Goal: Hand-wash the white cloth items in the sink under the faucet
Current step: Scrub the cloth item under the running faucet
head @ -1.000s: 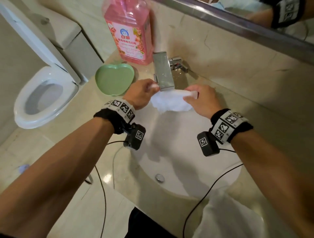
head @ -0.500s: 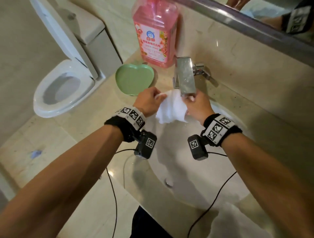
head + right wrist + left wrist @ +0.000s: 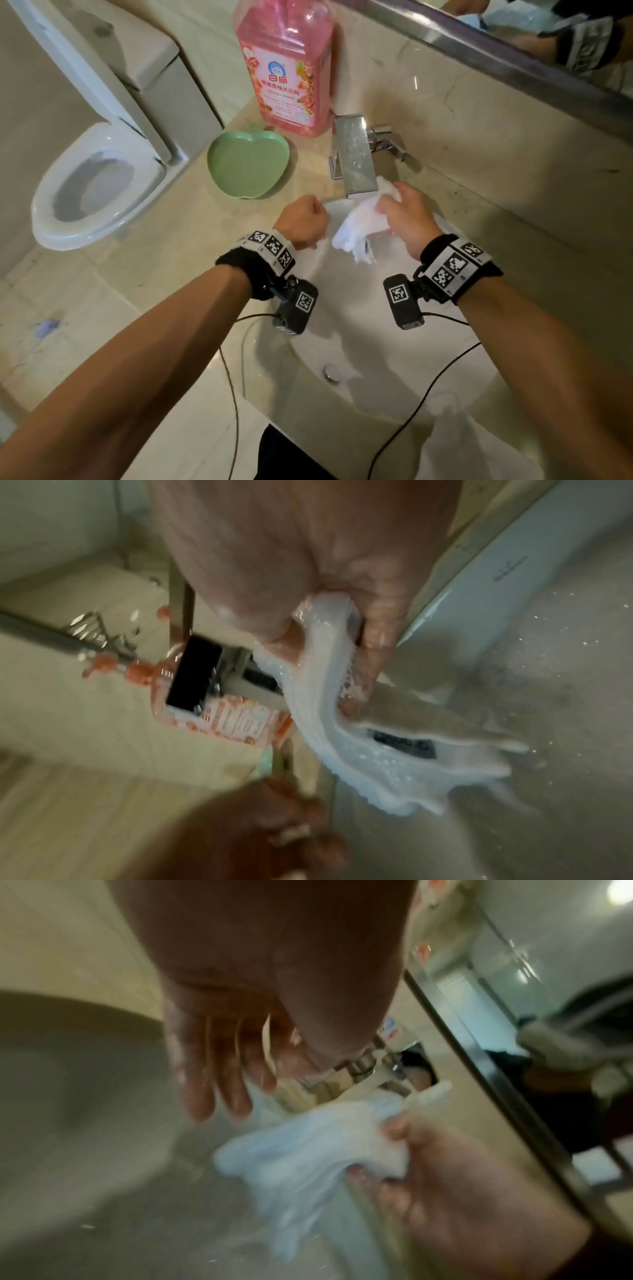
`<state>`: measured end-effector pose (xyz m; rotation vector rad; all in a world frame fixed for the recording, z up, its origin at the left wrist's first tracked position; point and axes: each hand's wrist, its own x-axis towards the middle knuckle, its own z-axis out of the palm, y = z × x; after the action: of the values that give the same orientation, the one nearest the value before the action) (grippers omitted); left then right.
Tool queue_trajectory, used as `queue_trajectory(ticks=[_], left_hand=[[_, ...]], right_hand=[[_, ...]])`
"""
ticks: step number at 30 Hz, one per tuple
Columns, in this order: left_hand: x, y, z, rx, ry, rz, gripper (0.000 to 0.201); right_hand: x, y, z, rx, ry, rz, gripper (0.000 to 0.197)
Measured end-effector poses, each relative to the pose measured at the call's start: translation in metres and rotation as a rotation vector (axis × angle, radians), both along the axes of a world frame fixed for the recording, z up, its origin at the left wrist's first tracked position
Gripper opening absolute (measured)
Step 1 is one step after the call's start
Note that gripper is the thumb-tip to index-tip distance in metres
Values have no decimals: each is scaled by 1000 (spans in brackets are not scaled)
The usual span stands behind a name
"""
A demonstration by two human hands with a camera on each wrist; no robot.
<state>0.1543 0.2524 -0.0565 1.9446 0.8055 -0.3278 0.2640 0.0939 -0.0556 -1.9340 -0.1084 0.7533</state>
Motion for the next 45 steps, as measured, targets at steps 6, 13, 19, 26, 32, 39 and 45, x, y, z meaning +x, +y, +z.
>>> queue_trajectory(ticks=[6,13,19,26,32,39,45], left_hand=[[11,-26,-22,-408,146,129,23],[23,-24,-33,-475,-18,266,15],[22,-17,-36,-167,9,272,17],[-1,-7,-31,51,200,17,20],[0,-8,-5,172,-140,-245,66],[5,-15,-1,226,-258,-195,56],[-4,-3,-20,-49,-308,-145,62]], right_hand=[[6,-10,6,176,262,-202,35],[10,-21,1,264,341,-332,26],[0,-14,0,192,326,-243,36],[-6,0,6,139,269,-93,28],[-13,9,9,20,177,68,32],[-23,13,13,93,156,173,49],[-18,14,8,41,-5,174,45]])
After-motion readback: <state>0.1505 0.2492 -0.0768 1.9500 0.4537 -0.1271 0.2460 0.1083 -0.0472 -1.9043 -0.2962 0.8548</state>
